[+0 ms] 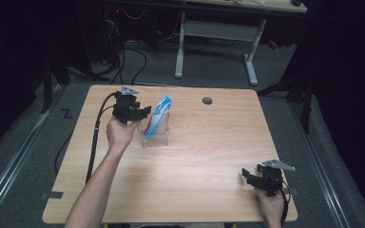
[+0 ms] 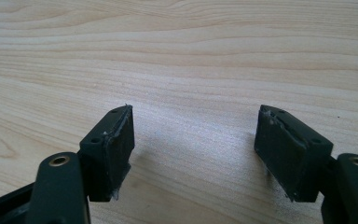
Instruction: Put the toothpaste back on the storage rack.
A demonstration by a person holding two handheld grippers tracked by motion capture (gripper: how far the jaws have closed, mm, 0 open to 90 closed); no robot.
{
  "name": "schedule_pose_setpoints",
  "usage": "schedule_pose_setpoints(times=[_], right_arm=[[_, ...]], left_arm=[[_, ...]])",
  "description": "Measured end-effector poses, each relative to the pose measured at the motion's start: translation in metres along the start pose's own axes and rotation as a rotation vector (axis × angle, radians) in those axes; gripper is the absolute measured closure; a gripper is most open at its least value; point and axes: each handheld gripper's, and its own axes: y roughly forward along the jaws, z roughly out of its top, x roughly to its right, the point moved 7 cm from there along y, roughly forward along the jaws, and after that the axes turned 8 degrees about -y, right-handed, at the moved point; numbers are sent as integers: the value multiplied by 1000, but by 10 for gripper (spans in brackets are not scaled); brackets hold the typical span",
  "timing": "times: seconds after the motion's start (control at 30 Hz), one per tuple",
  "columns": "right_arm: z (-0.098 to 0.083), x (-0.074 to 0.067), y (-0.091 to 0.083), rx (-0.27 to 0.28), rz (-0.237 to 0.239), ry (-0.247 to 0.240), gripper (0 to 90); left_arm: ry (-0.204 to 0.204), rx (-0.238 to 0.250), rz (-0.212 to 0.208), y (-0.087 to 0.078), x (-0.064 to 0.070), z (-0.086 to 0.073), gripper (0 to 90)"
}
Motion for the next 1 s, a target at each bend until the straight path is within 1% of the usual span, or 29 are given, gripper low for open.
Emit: schedule_pose_setpoints(times=[0.23,0.53,0.77,0.9,1.0], right_arm=[[0,0,0,-1,0,-2,286],[0,0,0,-3,-2,-3,286],[0,0,0,-2,-2,-6,286],[0,0,0,-2,-3,-7,286],[0,0,0,-2,-3,-7,285]], left_arm=[[-3,25,-9,-11,-1,-2,485],[-10,47,-9,-25,-7,-5,484],[-10,48,3,-32,-12,-11,483],[-22,66,-3,-38,-14,-12,483],[-25,72,-2,-43,-16,-13,483]])
